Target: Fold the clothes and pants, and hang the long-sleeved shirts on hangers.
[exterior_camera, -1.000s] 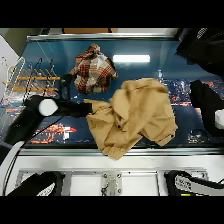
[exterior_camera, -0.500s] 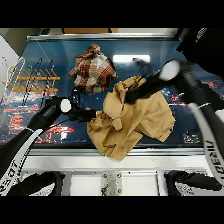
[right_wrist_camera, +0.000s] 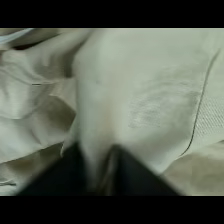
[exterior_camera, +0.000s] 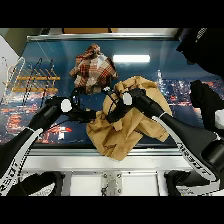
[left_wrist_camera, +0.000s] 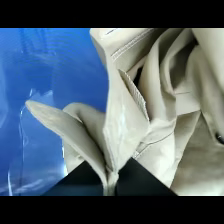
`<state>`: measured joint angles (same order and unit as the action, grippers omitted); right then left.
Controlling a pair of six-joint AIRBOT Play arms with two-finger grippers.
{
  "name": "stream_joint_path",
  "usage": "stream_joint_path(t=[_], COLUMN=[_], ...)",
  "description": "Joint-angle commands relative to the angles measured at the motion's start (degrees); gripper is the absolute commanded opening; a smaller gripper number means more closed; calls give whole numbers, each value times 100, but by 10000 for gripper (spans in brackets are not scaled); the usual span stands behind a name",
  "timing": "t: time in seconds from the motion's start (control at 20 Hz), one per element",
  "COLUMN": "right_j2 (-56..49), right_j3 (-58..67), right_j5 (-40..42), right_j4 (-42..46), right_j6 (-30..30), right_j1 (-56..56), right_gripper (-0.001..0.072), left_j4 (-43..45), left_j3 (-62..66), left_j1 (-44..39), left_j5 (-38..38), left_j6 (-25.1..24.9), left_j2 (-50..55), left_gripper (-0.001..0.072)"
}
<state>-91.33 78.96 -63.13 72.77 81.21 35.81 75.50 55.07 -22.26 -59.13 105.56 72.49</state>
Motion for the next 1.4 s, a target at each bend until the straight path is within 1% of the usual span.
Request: stream_joint_path(t=[0.0,0.1,0.2,0.3,0.35,0.45,0.55,0.6,0.75,0.85,0.9,1.0,1.1,1.2,1.25,1.3,1.35], right_j2=[92,533,1163,1884,2247,2892,3289,3373,3224,2942,2758,2173,1425,879,748,717,774], right_j3=[92,540,1259,1967,2194,2334,2328,2323,2162,1700,1405,866,748,752,754,754,765], right_j5=[52,-199,-555,-730,-726,-732,-1012,-1283,-2085,-2194,-2111,-1661,-1150,-667,-518,-413,-387], right_j4=[409,496,450,420,420,422,424,426,715,896,920,1187,1250,1250,1220,1211,1211], right_j6=[111,111,116,293,402,662,1049,1191,1231,1228,1226,1235,1377,1373,1340,1246,1088], right_j1=[-116,-481,-949,-1386,-1580,-1897,-2164,-2267,-2406,-2406,-2406,-2411,-2544,-2704,-2796,-2879,-2942], right_gripper=[15,14,15,15,14,14,14,14,14,14,15,14,16,33,190,514,666], left_j4=[9,2,-4,-15,-11,-2,-4,-2,-4,-20,-42,-61,-46,-37,-37,-22,-17], left_j3=[92,623,1458,2273,2597,2857,2745,2586,1856,1327,1106,754,544,560,625,706,765], left_j1=[216,638,981,1064,990,739,365,136,-354,-673,-841,-1187,-1486,-1620,-1613,-1550,-1458], left_j5=[-70,-297,-492,-535,-525,-527,-546,-592,-870,-960,-955,-839,-533,-402,-387,-389,-387], left_j6=[-83,-205,-229,-229,-229,-229,-225,-225,-133,-92,-94,-94,-96,-103,-111,-125,-125], left_j2=[-275,-767,-1342,-1886,-2144,-2527,-2761,-2830,-2820,-2573,-2400,-1893,-1373,-885,-643,-422,-267], left_gripper=[15,15,14,14,14,14,14,14,14,14,14,15,14,15,15,15,15])
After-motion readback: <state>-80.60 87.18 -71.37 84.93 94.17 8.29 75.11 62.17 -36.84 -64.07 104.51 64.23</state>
